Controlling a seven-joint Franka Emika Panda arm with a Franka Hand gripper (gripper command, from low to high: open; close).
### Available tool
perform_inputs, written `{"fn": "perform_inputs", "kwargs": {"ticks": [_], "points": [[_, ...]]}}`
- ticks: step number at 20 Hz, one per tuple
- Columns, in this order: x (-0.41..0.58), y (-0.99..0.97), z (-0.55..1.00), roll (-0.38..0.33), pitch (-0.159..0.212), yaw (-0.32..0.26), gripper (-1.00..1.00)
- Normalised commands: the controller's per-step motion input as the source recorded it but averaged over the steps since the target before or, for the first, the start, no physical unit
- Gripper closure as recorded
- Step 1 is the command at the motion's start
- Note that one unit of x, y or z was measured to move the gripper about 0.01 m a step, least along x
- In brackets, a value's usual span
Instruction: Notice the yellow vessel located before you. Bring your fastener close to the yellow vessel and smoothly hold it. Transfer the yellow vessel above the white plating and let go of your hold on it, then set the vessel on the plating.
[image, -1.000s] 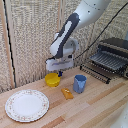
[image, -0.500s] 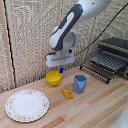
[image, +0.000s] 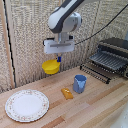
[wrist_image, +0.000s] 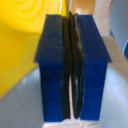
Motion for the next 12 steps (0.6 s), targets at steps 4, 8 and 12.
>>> {"fn": "perform_inputs", "kwargs": {"ticks": [4,8,12], "points": [[-0.019,0.85,0.26,0.01,0.028,-0.013,1.0],[-0.001,0.96,0.0,0.0,0.013,-0.002,1.0],[-0.031,0.98,-0.18,0.0,0.0,0.004,1.0]]}}
